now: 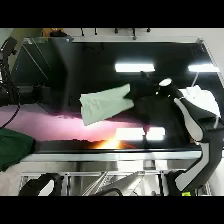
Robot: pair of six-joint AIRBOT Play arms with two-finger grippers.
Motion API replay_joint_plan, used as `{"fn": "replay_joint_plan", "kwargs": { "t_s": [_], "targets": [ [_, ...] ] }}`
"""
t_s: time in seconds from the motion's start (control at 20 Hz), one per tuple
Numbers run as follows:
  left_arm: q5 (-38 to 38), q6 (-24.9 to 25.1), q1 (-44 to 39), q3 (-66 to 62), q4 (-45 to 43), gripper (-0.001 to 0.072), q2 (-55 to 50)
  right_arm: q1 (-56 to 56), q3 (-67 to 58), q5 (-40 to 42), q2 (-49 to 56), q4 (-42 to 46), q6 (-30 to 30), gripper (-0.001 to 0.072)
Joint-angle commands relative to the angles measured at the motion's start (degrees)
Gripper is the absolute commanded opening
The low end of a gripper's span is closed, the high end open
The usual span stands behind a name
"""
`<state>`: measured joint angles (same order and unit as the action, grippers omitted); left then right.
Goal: Fold the shirts.
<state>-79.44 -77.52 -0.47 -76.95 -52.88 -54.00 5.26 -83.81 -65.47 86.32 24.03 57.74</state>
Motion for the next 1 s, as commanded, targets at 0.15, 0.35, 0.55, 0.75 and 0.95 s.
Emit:
{"fn": "replay_joint_plan", "kwargs": {
  "t_s": [0.15, 0.35, 0.55, 0.75, 0.95],
  "targets": [
    [-0.3, -0.1, 0.0, 0.0, 0.0, 0.0020, 0.0, -10.6, -13.0, 0.7, -12.2, -3.1, 8.0, 0.0021],
    [-1.7, 0.2, 0.0, 0.0, 0.0, 0.0019, 0.0, -23.7, -15.2, 0.9, -17.2, -3.1, 14.7, 0.0021],
    [-1.7, 0.2, 0.0, 0.0, 0.0, 0.0020, 0.0, -38.1, -15.2, 0.5, -19.9, -3.1, 20.4, 0.0021],
    [-1.6, 1.2, 0.0, 0.0, 0.0, 0.0020, 0.0, -48.9, -15.3, -4.7, -19.9, -0.3, 22.5, 0.0021],
    [-1.6, 1.7, 0.0, 0.0, 0.0, 0.0019, 0.0, -52.5, -15.3, -10.7, -18.8, 3.9, 22.4, 0.0021]
  ]
}}
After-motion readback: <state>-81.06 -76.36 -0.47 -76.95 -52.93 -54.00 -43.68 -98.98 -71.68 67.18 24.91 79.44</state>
